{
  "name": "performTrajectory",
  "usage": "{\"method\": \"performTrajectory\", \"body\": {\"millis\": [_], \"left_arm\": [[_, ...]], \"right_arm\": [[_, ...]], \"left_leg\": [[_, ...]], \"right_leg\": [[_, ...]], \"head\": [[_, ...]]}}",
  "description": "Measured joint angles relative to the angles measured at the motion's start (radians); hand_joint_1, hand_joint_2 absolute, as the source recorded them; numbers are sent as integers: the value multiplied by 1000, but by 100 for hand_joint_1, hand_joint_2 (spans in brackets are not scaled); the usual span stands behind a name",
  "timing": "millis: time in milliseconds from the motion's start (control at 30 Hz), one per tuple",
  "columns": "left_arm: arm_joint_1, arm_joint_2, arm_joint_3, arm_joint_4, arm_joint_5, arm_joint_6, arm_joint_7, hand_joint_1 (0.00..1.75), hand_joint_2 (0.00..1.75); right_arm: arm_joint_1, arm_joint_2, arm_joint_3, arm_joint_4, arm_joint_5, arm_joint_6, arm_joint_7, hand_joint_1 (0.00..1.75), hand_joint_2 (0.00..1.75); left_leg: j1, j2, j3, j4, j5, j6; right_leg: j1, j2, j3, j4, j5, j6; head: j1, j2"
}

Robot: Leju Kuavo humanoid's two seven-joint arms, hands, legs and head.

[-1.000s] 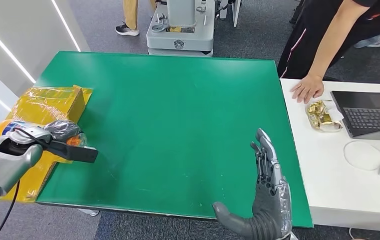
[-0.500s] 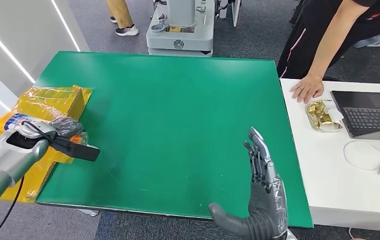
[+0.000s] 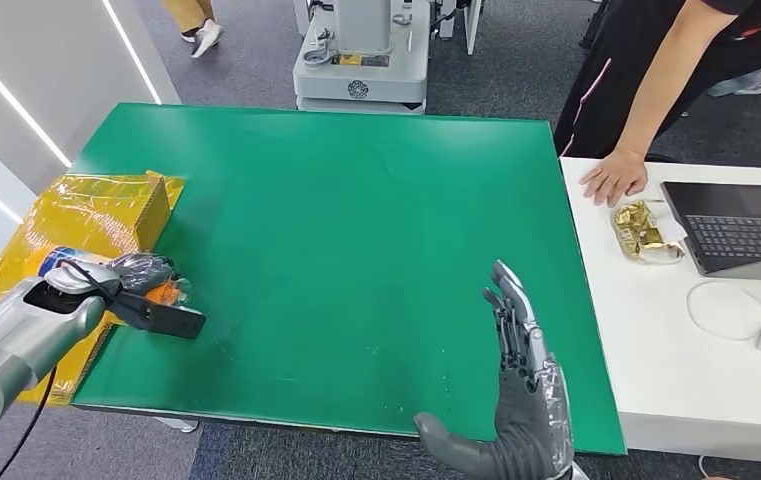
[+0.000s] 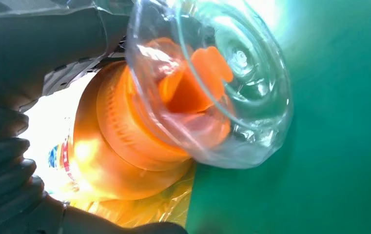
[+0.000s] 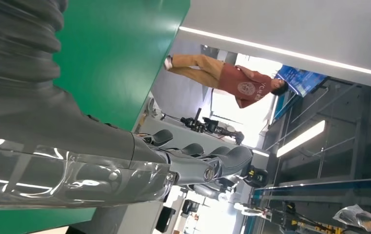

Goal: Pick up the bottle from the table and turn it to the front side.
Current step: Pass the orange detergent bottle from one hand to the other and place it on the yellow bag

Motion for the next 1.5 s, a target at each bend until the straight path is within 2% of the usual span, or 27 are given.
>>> {"method": "performTrajectory", "body": {"millis": [267, 467, 633, 867, 1267, 1500], "left_arm": [[12, 12, 1, -1, 14, 8, 19, 0, 175], [50, 30, 27, -36, 21, 39, 55, 0, 175], [106, 54, 81, -108, 22, 54, 85, 0, 175], [156, 85, 147, -201, 14, 63, 87, 0, 175], [245, 170, 301, -445, 34, 94, 85, 0, 175], [328, 204, 414, -604, 33, 142, 94, 0, 175]], "right_arm": [[0, 0, 0, -2, 0, 7, 7, 0, 175], [-2, 3, 0, -5, 1, 21, 16, 0, 175], [-1, 5, -5, -15, 10, 24, 19, 0, 175], [8, 9, -13, -25, 21, 32, 20, 0, 175], [51, 20, -32, -49, 39, 35, 15, 0, 175], [63, 29, -38, -58, 51, 38, 15, 0, 175]], "left_leg": [[0, 0, 3, -1, 0, 0], [0, 1, 4, -1, 0, 0], [0, 1, 4, -1, 0, -1], [0, 1, 3, -1, 0, -1], [0, 1, 3, -1, 0, -1], [0, 1, 3, -1, 0, -1]], "right_leg": [[0, 0, 3, 1, 0, 0], [0, 1, 3, 1, 0, 0], [0, 1, 3, 1, 0, -1], [0, 0, 2, 1, 0, -1], [0, 1, 2, 0, -1, -1], [0, 1, 2, 0, -1, -1]], "head": [[0, 0], [0, 0], [0, 0], [0, 0], [0, 0], [0, 0]]}}
